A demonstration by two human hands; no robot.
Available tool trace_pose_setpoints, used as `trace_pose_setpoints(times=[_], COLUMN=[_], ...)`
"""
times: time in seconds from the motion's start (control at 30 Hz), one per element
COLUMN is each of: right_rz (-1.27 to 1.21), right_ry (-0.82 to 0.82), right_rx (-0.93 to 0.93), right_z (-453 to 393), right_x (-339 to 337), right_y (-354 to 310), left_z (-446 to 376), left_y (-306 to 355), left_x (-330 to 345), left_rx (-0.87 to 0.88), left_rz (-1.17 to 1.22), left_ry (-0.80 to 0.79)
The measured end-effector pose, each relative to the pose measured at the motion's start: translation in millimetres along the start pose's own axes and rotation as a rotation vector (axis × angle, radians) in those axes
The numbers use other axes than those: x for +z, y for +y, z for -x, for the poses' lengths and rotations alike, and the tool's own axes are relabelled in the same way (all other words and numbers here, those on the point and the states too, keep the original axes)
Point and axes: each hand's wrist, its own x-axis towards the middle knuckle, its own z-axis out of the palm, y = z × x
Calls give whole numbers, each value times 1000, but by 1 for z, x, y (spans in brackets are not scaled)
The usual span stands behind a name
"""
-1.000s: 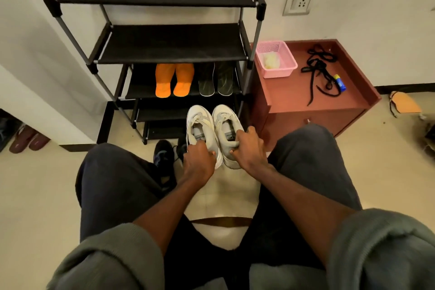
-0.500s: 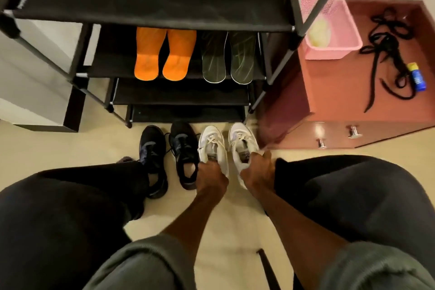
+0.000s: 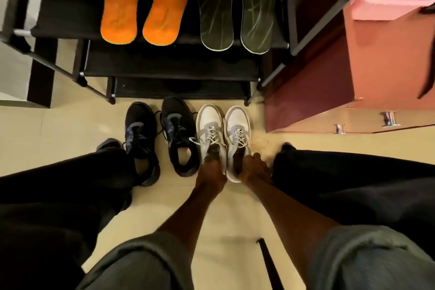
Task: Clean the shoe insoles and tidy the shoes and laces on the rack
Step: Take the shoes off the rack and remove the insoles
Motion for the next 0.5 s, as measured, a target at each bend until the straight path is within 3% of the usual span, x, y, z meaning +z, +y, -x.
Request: trace_pose_setpoints(times=[0.1, 0.23, 0.4, 0.5], right_rz=[-28, -59, -94, -192], right_ry=[-26, 88, 251, 346], right_rx=[-56, -125, -291, -392], right_z=[14, 48, 110, 143], right_x=[-25, -84, -163, -198], right_y=[-12, -34, -58, -70], left_z=[4, 23, 65, 88], left_y=[25, 65, 109, 119], left_x=[-35, -104, -215, -276], left_rx=[-37, -20, 60, 82], left_rz=[-44, -121, -186, -60], left_ry=[-11, 17, 202, 328])
